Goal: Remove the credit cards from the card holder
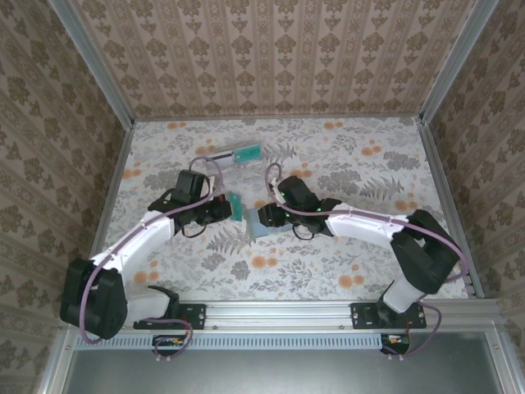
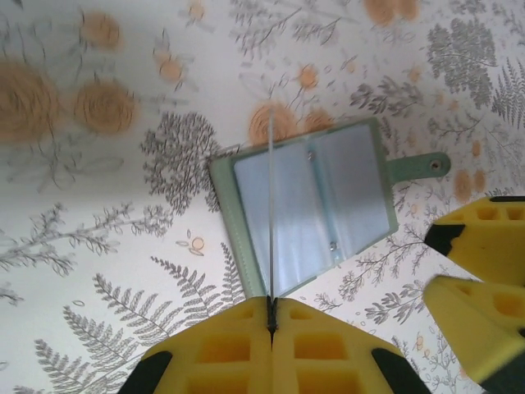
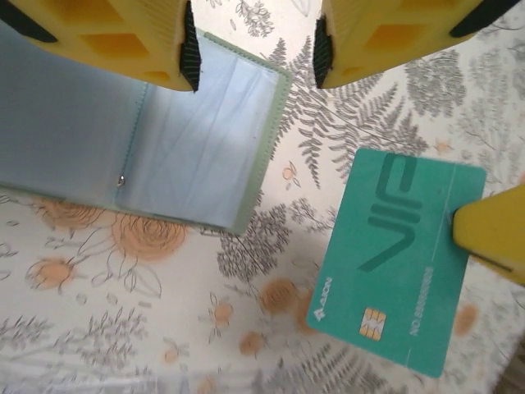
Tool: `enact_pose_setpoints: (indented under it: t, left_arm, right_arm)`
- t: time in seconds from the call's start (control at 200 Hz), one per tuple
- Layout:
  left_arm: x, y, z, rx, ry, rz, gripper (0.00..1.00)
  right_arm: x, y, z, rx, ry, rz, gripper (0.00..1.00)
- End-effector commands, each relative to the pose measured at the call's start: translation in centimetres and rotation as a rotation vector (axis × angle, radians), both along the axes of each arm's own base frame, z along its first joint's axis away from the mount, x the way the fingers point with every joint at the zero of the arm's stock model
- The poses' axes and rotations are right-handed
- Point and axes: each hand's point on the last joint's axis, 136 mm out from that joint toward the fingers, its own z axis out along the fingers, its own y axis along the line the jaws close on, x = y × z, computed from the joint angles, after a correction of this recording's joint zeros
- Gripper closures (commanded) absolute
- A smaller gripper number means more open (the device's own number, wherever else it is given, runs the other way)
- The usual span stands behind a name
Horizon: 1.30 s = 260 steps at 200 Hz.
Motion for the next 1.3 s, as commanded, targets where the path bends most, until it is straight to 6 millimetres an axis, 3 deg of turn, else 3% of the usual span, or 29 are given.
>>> enact_pose_setpoints:
  t: [0.0, 0.085, 0.225, 0.29, 0.435, 0.605, 0.955, 1.185, 1.295]
  left_arm:
    - [0.3, 0.5, 2.1, 0.114, -0.074, -0.076, 1.00]
    - [1.5, 0.7, 3.5, 0.193, -0.123, -0.110, 1.00]
    - [3.2, -0.8, 5.5, 0.358, -0.270, -0.253, 1.00]
    - [4.2, -1.4, 6.1, 0.441, -0.345, -0.324, 1.00]
    - [6.5, -2.9, 7.0, 0.624, -0.535, -0.523, 1.00]
    - [10.0, -3.5, 6.8, 0.823, -0.650, -0.673, 1.00]
    - [16.0, -6.0, 4.9, 1.048, -0.792, -0.891, 1.00]
    - [18.9, -5.8, 3.4, 1.172, -0.777, -0.954, 1.00]
    - [19.3, -5.3, 2.7, 1.166, -0.744, -0.960, 1.00]
  right_arm:
    - [0.3, -1.8, 1.9, -0.003, -0.081, -0.038, 0.50]
    - [0.3, -3.4, 3.1, -0.001, -0.119, -0.076, 0.45]
    - [0.4, -7.1, 4.6, -0.015, -0.198, -0.196, 0.19]
    - [0.5, -9.0, 5.0, -0.029, -0.233, -0.265, 0.00]
    - [0.3, -11.5, 5.5, -0.030, -0.281, -0.343, 0.00]
    - [0.2, -12.6, 6.2, -0.019, -0.295, -0.378, 0.00]
    - [0.2, -13.0, 6.0, -0.006, -0.279, -0.394, 0.00]
    - [0.4, -13.1, 5.7, -0.008, -0.266, -0.399, 0.00]
    - [0.5, -13.1, 5.5, -0.007, -0.260, -0.401, 0.00]
